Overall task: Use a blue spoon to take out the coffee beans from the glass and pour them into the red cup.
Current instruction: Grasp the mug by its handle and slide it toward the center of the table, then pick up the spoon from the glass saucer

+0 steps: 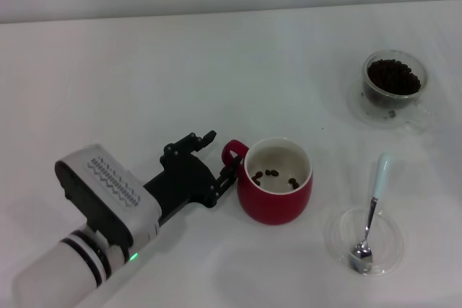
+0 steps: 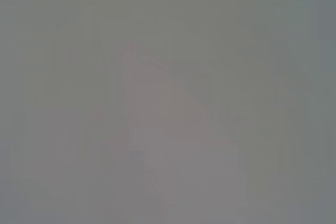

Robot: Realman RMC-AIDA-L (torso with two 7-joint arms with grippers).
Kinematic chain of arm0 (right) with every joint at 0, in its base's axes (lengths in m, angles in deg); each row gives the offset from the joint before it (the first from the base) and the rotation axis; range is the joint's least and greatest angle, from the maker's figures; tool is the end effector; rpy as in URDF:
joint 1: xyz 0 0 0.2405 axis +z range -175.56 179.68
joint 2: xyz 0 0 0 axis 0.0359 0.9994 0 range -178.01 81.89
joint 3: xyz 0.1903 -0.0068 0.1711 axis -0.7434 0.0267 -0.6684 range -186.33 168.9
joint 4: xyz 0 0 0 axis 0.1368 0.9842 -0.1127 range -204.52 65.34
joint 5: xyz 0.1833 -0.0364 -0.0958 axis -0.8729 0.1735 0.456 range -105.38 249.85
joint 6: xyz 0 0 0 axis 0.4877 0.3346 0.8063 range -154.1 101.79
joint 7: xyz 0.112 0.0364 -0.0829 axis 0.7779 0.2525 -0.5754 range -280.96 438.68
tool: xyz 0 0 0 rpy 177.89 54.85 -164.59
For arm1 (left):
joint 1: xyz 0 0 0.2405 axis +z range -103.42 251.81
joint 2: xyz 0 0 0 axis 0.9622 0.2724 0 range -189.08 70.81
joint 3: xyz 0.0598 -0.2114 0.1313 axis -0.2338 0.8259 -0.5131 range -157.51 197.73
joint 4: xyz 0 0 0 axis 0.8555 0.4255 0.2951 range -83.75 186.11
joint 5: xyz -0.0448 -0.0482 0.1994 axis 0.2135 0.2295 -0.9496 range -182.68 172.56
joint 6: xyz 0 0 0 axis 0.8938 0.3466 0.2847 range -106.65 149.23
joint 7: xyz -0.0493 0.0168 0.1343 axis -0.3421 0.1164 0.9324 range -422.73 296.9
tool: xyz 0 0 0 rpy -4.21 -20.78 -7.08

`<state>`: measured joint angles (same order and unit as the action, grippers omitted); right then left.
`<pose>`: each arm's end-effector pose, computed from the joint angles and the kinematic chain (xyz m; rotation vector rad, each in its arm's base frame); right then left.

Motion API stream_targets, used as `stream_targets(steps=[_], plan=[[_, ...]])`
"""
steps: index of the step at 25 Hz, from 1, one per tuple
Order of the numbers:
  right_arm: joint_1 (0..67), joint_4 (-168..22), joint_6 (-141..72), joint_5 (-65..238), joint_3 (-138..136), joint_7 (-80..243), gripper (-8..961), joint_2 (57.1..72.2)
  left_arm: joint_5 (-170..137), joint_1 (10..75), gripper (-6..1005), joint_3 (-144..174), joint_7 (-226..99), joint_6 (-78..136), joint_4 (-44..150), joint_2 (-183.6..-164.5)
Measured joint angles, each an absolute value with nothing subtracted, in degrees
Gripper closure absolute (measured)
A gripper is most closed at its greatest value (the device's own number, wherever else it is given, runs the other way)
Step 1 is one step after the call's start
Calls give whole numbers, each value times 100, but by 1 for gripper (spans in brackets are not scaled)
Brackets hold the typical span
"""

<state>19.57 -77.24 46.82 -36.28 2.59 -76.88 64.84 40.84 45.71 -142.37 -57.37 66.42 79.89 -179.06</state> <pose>0.4147 0.2810 0.0917 -1.4568 0.5392 0.5807 -0.2344 0.2793 -0.1626 -2.3906 -0.2445 -0.5264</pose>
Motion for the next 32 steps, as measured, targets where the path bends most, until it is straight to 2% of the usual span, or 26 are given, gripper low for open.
stream_targets(steps=[21,32], plan=[[1871,-7785,4837,-3563,393,-7540,245,6563,4096,5512,444,-14212,-5398,7942,8031,-17849],[1363,-8810,4819,-2466,455,-4977,246,6519,4144,5739,447,-13848,-5395,8720,7651,-17840]])
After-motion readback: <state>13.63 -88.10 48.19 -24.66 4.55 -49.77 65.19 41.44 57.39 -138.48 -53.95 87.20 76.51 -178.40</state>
